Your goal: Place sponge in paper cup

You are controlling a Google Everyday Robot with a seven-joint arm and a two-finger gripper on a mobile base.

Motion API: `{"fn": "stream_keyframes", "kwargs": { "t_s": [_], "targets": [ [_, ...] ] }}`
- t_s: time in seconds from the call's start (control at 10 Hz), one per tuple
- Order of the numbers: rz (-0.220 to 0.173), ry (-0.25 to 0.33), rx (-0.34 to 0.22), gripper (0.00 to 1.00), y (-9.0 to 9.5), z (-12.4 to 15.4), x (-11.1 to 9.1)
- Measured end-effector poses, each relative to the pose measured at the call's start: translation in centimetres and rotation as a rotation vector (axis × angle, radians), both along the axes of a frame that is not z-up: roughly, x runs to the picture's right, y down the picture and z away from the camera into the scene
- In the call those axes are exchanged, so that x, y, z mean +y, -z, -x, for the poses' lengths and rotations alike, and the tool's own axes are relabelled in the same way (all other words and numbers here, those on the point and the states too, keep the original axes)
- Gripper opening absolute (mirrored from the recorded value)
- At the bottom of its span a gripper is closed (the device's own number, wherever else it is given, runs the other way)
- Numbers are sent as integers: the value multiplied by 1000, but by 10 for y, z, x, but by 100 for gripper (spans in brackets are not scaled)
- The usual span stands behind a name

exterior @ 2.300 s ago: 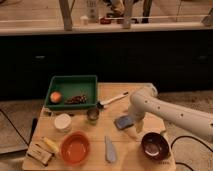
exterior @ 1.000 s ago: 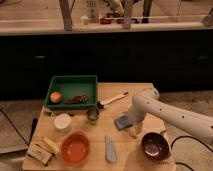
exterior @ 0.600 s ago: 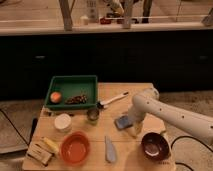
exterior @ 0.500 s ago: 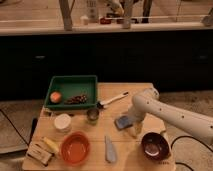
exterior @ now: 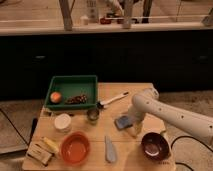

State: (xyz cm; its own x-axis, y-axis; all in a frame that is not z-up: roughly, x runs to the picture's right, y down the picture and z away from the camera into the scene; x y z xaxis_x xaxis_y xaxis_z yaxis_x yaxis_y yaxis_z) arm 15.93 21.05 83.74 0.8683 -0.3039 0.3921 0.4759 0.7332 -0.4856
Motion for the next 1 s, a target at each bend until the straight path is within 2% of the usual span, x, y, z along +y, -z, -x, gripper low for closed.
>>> {"fn": "stream_keyframes", "kwargs": {
  "t_s": [1.0],
  "targets": [
    [3,19,-12,80,-2,2,2]
  ]
}}
